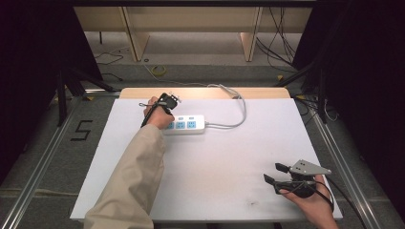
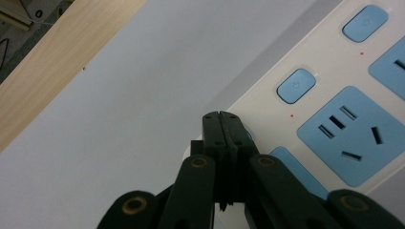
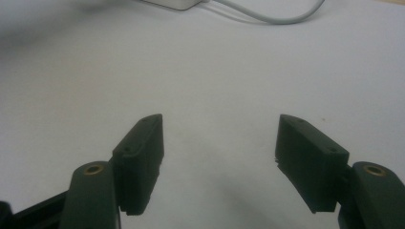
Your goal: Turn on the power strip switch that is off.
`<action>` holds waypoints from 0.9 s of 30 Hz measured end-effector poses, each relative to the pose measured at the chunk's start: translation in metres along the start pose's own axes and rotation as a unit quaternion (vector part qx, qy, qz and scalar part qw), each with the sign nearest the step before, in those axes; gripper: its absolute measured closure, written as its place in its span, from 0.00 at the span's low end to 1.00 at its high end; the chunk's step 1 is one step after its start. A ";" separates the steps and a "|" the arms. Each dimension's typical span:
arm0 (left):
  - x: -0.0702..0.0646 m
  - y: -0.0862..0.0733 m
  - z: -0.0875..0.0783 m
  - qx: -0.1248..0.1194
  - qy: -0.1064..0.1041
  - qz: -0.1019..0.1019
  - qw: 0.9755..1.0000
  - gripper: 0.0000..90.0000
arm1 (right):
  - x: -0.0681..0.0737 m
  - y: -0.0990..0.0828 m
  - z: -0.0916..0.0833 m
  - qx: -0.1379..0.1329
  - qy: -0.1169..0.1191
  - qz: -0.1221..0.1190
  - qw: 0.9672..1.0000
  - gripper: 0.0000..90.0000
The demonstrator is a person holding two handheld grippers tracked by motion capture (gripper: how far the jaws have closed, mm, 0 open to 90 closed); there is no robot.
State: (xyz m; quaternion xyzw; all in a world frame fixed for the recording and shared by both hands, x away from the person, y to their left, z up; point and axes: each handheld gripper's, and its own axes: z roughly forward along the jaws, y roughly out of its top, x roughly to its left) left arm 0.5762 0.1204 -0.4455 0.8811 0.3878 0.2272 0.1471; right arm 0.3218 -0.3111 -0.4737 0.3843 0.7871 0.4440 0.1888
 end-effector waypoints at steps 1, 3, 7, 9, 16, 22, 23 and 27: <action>0.000 0.000 0.000 -0.003 -0.001 -0.007 1.000 1.00 | 0.000 0.000 0.000 0.001 0.000 0.000 1.000 0.39; 0.001 0.000 0.000 0.000 0.001 0.001 1.000 1.00 | 0.000 0.000 0.001 0.001 0.000 0.001 1.000 0.39; 0.003 0.001 -0.002 -0.003 -0.001 -0.003 1.000 1.00 | 0.000 0.000 0.001 0.000 0.001 0.002 1.000 0.39; 0.003 0.002 -0.004 -0.022 -0.019 -0.021 0.999 1.00 | 0.000 0.000 0.000 0.000 0.000 0.002 1.000 0.39; -0.002 0.011 -0.004 -0.003 -0.027 0.002 1.000 1.00 | 0.000 0.001 0.001 0.001 0.000 0.003 1.000 0.40; 0.002 0.007 -0.004 0.002 -0.027 -0.012 1.000 1.00 | -0.001 0.000 0.001 0.001 0.001 0.003 1.000 0.40; 0.003 0.007 -0.004 -0.002 -0.036 -0.018 0.999 1.00 | 0.000 0.000 0.001 0.000 0.001 0.003 1.000 0.40; 0.000 0.010 -0.003 0.001 -0.038 -0.017 0.999 1.00 | 0.000 0.001 0.001 0.001 0.001 0.003 1.000 0.40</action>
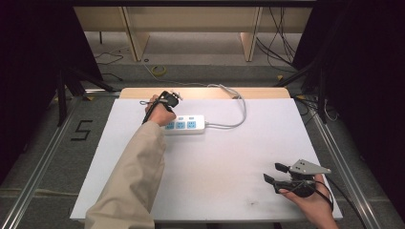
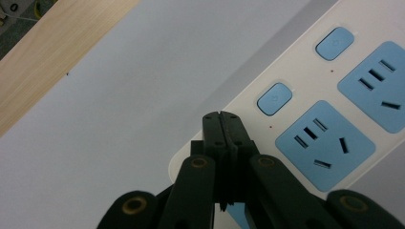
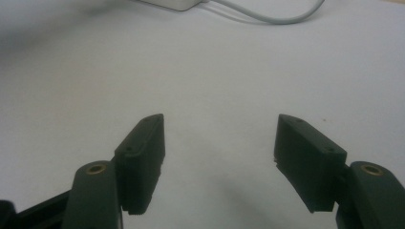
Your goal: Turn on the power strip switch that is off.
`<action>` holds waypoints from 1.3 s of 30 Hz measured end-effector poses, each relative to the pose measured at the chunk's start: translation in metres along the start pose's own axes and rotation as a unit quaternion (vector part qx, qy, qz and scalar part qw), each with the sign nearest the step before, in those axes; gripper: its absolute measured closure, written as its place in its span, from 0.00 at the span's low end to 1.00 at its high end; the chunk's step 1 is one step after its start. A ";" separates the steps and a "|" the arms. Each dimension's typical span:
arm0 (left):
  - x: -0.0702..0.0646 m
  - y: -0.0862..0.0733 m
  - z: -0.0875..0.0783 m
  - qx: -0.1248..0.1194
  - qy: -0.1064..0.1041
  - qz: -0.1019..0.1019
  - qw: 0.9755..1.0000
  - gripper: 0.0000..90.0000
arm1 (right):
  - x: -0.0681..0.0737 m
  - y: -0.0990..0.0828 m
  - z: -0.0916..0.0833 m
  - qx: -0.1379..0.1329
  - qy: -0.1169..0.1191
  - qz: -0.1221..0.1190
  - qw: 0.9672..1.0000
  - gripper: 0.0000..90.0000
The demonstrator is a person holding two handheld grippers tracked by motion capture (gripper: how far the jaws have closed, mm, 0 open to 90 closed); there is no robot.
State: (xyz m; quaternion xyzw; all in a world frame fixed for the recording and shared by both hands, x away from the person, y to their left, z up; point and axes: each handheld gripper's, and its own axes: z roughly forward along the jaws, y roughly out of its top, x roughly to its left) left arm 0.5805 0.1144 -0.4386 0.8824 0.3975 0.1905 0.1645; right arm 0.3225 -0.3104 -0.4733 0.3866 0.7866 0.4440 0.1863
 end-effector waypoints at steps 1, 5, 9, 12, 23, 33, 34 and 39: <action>0.000 0.000 0.000 0.003 0.001 0.004 1.000 1.00 | 0.000 0.000 0.000 0.000 0.000 0.000 1.000 0.40; 0.001 0.000 0.000 0.004 0.003 0.004 1.000 1.00 | 0.000 0.000 0.000 -0.001 0.000 0.000 1.000 0.40; 0.005 -0.002 0.000 0.005 0.000 0.003 1.000 1.00 | -0.001 0.000 0.000 -0.001 0.000 0.000 1.000 0.40; 0.004 -0.002 0.000 0.003 -0.002 0.000 1.000 1.00 | 0.000 0.000 0.000 0.000 0.001 0.000 1.000 0.40; 0.006 -0.003 0.001 0.012 -0.003 0.000 1.000 1.00 | 0.000 0.000 -0.001 -0.001 0.001 0.000 1.000 0.40; 0.008 -0.004 -0.001 -0.006 -0.005 -0.002 1.000 1.00 | 0.000 0.001 0.000 -0.003 0.001 0.000 1.000 0.40; 0.008 -0.003 -0.003 -0.010 -0.007 -0.001 1.000 1.00 | 0.000 0.001 0.000 -0.002 0.001 -0.001 1.000 0.41; 0.004 0.000 0.001 -0.007 -0.010 0.000 1.000 1.00 | 0.000 0.001 -0.001 -0.003 0.001 -0.002 1.000 0.41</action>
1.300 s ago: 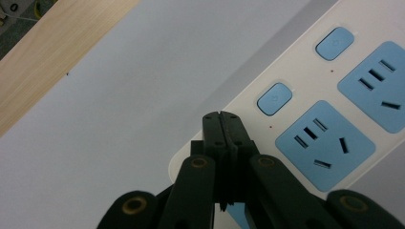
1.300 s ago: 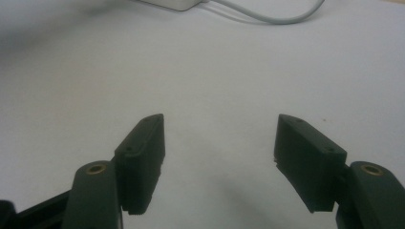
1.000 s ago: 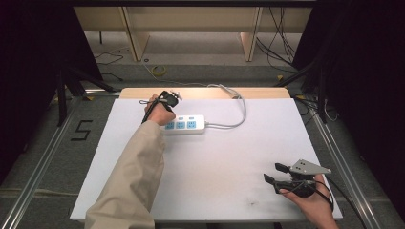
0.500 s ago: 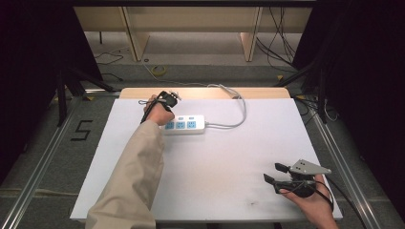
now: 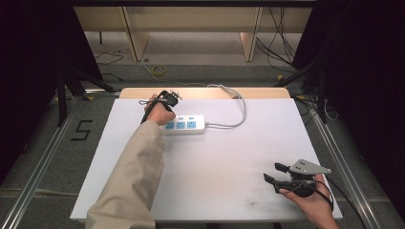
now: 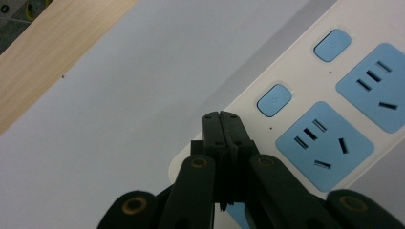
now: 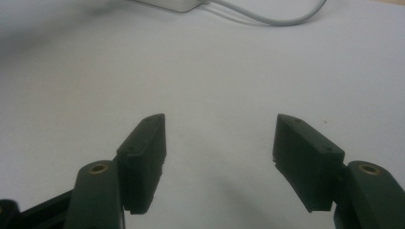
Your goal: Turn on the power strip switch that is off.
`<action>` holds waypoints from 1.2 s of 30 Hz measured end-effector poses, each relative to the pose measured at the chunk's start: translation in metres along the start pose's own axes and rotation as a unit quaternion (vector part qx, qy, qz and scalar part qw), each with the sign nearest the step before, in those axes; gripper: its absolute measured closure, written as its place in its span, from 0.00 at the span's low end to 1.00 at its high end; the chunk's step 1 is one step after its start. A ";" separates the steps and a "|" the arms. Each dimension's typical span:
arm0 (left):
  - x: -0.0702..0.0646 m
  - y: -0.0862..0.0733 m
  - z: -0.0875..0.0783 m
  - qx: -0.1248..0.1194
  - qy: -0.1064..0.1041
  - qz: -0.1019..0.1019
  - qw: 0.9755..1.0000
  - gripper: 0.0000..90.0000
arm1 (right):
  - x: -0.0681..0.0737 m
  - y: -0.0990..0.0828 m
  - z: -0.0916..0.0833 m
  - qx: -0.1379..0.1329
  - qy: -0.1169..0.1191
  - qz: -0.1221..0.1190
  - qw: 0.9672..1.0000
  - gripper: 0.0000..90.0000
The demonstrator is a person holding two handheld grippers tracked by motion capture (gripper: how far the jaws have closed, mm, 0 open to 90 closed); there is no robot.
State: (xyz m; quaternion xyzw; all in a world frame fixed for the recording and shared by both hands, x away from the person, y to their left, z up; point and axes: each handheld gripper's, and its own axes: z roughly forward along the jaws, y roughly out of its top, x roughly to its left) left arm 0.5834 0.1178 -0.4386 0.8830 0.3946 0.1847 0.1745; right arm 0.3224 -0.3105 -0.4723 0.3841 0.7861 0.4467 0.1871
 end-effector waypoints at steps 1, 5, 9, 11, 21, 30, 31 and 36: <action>0.000 0.001 0.000 0.002 0.001 0.002 1.000 1.00 | 0.000 0.000 -0.001 0.000 0.000 0.001 1.000 0.41; 0.000 0.000 0.001 0.005 0.002 0.001 1.000 1.00 | -0.001 -0.001 -0.001 -0.001 0.000 0.002 1.000 0.41; 0.001 0.001 0.000 0.007 -0.002 -0.002 1.000 1.00 | -0.001 0.000 0.000 0.000 0.002 0.001 1.000 0.41; 0.001 0.001 0.000 0.007 -0.001 -0.002 1.000 1.00 | 0.000 0.000 0.000 0.001 0.001 0.002 1.000 0.41; 0.002 -0.001 0.001 0.008 0.000 -0.001 1.000 1.00 | 0.000 0.000 0.000 0.000 0.002 0.000 1.000 0.41; 0.002 -0.002 0.002 0.008 -0.003 -0.002 1.000 1.00 | 0.000 0.000 0.000 -0.001 0.000 -0.001 1.000 0.41; 0.002 -0.001 0.002 0.011 -0.003 0.001 1.000 1.00 | 0.000 0.000 0.000 -0.001 0.000 -0.001 1.000 0.41; 0.002 -0.003 0.002 0.010 -0.005 0.000 1.000 1.00 | 0.001 0.000 -0.001 0.000 0.000 -0.002 1.000 0.41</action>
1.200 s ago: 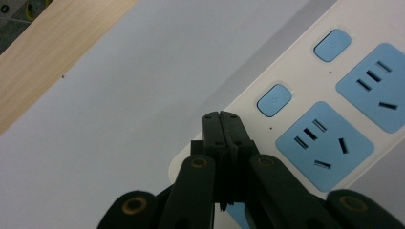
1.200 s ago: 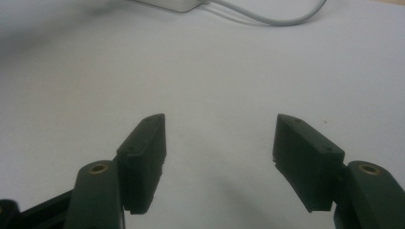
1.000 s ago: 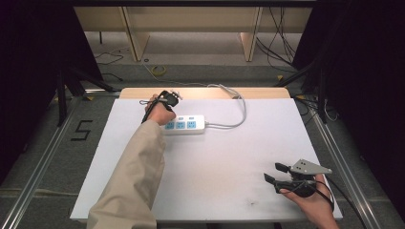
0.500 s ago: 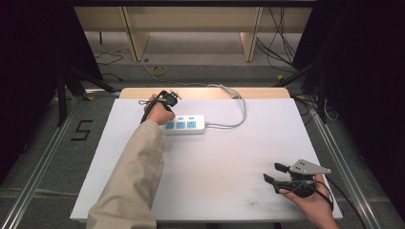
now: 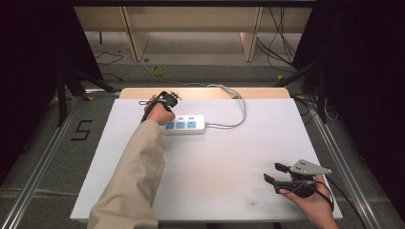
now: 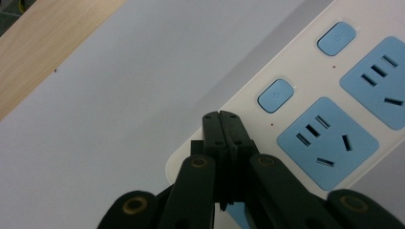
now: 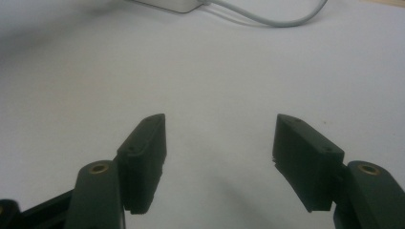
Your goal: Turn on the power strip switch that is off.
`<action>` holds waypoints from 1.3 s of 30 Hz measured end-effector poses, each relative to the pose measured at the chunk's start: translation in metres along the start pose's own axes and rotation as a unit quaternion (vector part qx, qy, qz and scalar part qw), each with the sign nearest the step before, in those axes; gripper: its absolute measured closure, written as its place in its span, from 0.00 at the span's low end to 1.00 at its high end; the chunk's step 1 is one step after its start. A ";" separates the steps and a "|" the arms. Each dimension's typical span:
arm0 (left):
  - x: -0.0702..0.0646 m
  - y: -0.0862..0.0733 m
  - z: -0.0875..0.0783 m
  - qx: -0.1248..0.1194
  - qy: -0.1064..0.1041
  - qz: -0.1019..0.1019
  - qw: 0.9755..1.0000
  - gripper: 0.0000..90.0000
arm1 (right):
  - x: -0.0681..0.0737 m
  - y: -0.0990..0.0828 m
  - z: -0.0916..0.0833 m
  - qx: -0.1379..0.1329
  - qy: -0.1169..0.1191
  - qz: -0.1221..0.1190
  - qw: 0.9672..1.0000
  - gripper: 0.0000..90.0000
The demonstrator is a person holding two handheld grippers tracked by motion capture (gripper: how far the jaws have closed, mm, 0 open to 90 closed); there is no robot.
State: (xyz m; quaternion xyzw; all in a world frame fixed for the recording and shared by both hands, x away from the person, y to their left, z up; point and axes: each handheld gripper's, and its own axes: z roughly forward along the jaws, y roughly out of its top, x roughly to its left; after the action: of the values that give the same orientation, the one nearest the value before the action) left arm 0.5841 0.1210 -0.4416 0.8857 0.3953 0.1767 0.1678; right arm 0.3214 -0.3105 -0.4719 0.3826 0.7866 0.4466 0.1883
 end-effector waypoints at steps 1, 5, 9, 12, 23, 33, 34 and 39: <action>0.000 0.000 0.000 -0.001 0.000 0.002 1.000 1.00 | 0.000 0.000 0.000 0.000 0.000 0.000 1.000 0.41; 0.000 -0.001 0.000 -0.004 -0.001 0.001 1.000 1.00 | 0.000 0.000 0.000 0.000 0.000 -0.001 1.000 0.41; 0.001 -0.001 -0.001 -0.014 -0.001 -0.002 1.000 1.00 | 0.000 0.000 0.001 0.001 0.001 0.001 1.000 0.41; 0.000 -0.003 -0.003 -0.018 -0.001 0.001 1.000 0.99 | 0.000 0.000 0.001 0.002 0.001 0.000 1.000 0.41; -0.004 -0.004 -0.027 -0.070 -0.022 -0.010 0.997 0.78 | 0.000 0.000 0.002 0.003 0.002 0.001 1.000 0.41; -0.038 -0.050 -0.067 -0.155 -0.065 -0.003 0.986 0.39 | 0.000 0.000 0.003 0.008 0.005 0.002 1.000 0.41; -0.043 -0.057 -0.070 -0.159 -0.065 0.000 0.985 0.37 | 0.000 0.000 0.003 0.008 0.005 0.002 1.000 0.41; -0.071 -0.102 -0.086 -0.190 -0.058 0.004 0.980 0.32 | 0.000 -0.001 0.004 0.010 0.006 0.000 1.000 0.41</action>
State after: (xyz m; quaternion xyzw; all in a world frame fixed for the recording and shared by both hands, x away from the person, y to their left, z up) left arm 0.4359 0.1448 -0.4233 0.8477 0.3406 0.1975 0.3555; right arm 0.3232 -0.3083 -0.4743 0.3820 0.7920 0.4411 0.1796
